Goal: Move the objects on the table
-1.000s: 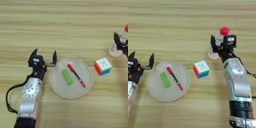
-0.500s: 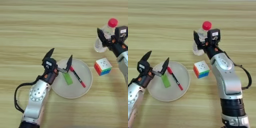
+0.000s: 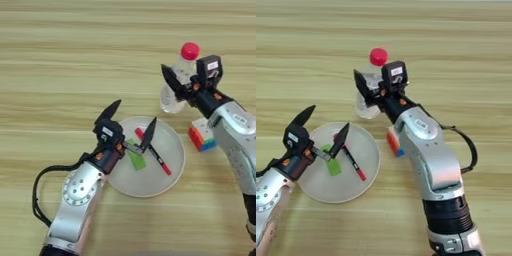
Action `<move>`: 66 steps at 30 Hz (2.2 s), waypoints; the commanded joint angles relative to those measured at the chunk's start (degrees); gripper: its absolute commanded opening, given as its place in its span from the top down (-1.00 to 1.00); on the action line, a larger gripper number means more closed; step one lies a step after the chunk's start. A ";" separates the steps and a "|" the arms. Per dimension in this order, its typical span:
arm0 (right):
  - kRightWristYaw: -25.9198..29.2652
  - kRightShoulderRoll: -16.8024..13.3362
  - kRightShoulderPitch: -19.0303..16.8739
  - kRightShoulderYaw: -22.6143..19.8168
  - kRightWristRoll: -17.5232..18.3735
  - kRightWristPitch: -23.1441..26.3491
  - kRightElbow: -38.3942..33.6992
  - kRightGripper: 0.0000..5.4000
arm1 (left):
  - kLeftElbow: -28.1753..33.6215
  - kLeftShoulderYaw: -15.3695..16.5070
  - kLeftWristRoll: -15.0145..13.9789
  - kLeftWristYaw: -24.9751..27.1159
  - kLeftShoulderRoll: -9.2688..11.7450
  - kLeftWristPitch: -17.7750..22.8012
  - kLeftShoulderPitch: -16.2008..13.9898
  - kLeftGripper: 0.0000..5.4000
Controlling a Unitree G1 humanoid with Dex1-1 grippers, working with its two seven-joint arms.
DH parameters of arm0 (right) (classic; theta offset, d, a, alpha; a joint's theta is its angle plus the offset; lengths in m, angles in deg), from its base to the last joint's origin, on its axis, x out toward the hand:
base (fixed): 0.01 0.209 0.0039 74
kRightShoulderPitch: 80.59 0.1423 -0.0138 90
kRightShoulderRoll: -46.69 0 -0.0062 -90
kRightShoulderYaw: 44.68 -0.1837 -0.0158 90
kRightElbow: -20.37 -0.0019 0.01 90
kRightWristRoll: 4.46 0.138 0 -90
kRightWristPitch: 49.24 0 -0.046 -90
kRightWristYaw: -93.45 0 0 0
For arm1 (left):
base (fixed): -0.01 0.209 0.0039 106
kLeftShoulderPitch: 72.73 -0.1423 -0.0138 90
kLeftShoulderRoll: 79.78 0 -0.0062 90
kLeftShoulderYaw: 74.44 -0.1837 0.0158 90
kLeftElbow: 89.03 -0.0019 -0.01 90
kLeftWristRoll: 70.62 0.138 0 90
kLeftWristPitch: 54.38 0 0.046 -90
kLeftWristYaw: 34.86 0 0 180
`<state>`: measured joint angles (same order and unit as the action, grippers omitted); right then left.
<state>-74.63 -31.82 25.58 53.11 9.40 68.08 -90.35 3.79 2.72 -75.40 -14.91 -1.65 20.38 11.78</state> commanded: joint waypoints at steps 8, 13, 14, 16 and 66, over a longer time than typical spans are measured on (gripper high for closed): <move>0.85 2.36 -0.42 3.96 1.06 2.88 -3.63 -0.18 | 0.59 -1.45 0.89 0.81 0.72 0.57 -0.19 -1.00; 1.23 3.53 -1.08 5.41 1.49 4.22 -4.08 -0.18 | -0.14 -1.51 1.07 0.63 0.82 0.41 0.04 -1.00; 1.27 3.70 -1.23 5.76 1.46 4.34 -4.08 -0.18 | -0.24 -1.49 1.07 0.59 0.81 0.40 0.07 -1.00; 1.34 3.93 -1.50 6.42 1.51 4.57 -4.00 -0.18 | -0.31 -1.46 1.07 0.52 0.81 0.39 0.10 -1.00; 1.65 5.61 -5.30 13.27 1.63 5.72 -4.23 -0.18 | -3.39 0.47 -0.41 0.65 0.17 -0.49 1.11 -0.51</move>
<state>-73.42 -27.03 19.72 66.30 10.36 73.90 -92.70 0.80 2.97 -75.61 -14.26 -1.33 20.04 12.36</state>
